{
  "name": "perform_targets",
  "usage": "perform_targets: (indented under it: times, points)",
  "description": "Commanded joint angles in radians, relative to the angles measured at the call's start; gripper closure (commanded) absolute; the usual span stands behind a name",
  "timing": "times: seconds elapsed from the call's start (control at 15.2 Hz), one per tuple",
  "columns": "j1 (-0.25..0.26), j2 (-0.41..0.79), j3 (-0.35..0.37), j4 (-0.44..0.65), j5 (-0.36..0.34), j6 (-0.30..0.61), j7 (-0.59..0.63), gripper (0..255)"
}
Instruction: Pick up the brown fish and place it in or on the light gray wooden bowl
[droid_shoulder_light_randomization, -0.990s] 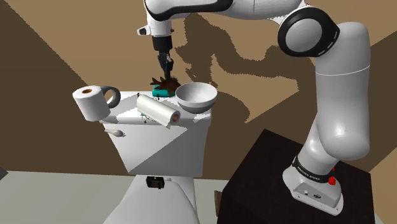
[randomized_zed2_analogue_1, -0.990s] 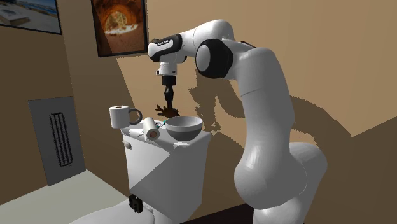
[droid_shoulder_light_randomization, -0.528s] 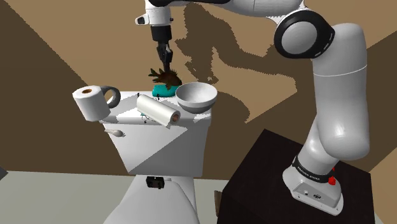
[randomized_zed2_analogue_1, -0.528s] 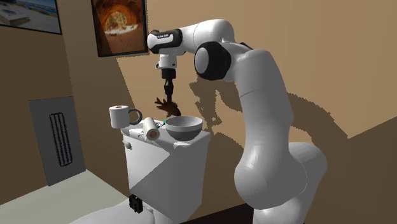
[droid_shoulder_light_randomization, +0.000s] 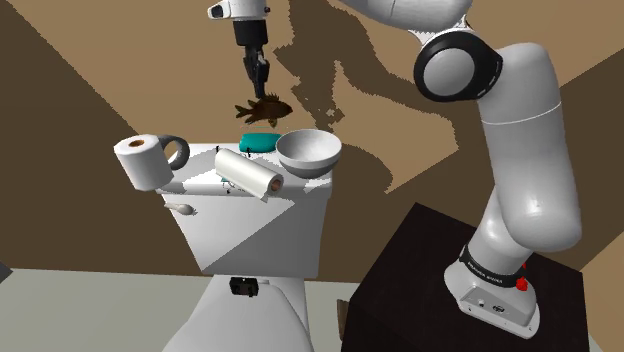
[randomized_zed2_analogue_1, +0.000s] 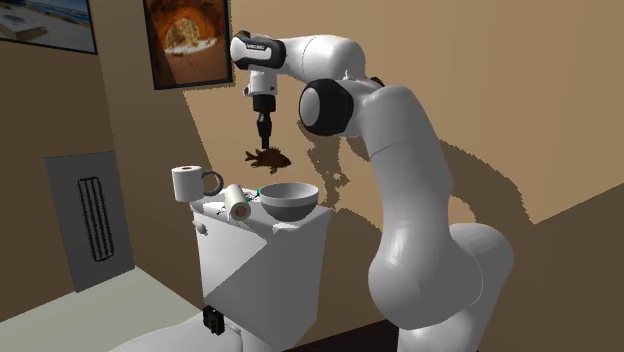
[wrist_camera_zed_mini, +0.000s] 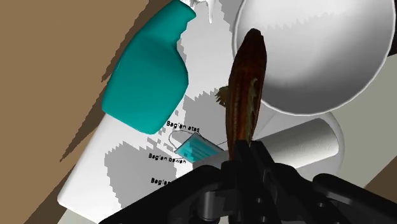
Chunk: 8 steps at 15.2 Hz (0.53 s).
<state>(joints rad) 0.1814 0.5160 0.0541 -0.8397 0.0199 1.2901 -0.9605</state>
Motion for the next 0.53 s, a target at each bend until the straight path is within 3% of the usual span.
perform_targets:
  times: [0.0,0.2,0.4,0.46]
  points:
    - [-0.009,-0.071,-0.001,-0.097,0.003,0.026,-0.007,255]
    - [-0.029,-0.253,-0.005,-0.358,0.012,0.103,-0.030,255]
    - [-0.044,-0.398,-0.014,-0.542,0.018,0.142,-0.053,255]
    - [-0.037,-0.342,-0.010,-0.468,0.016,0.124,-0.041,255]
